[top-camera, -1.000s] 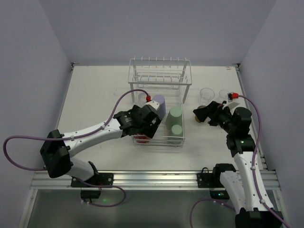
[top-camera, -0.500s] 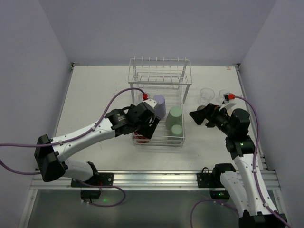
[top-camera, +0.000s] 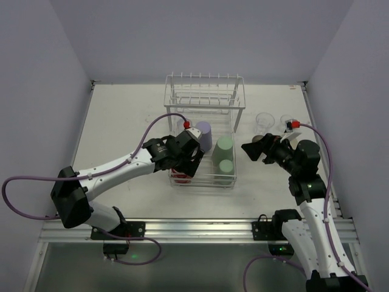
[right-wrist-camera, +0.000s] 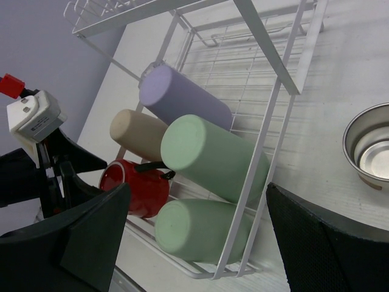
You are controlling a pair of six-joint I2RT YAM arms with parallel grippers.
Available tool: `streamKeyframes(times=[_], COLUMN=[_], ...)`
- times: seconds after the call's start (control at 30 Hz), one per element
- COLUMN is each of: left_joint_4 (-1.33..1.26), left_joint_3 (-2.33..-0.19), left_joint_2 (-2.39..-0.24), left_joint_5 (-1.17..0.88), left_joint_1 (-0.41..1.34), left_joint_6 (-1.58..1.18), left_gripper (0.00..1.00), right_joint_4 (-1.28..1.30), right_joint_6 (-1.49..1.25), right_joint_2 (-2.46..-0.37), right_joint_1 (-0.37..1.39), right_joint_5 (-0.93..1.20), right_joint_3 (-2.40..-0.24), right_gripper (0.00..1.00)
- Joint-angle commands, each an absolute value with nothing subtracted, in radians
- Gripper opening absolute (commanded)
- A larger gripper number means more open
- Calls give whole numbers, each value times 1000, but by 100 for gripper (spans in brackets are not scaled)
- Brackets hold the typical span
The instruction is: Unload the cups from the dish rack
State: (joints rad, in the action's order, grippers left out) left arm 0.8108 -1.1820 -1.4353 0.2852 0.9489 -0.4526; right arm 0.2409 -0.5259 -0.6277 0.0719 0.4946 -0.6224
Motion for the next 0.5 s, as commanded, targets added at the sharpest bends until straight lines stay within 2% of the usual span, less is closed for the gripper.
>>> streamKeyframes(times=[0.0, 0.3, 0.4, 0.47], left_joint_4=[833, 796, 781, 769], left_joint_3=[-1135, -1078, -1065, -1057], left_joint_2=[-1454, -1462, -1479, -1483], left_joint_5=[186, 141, 140, 138], left_joint_1=[940, 916, 917, 916], left_joint_6=[-419, -399, -396, -393], left_gripper=[95, 92, 100, 100], right_joint_4=[225, 230, 238, 241], right_joint_6=[-522, -518, -517, -517], right_joint_2=[-627, -630, -632, -632], right_joint_1=[78, 78, 78, 80], right_joint_5=[526, 511, 511, 509], right_joint_3=[-632, -632, -635, -637], right_gripper=[95, 95, 96, 96])
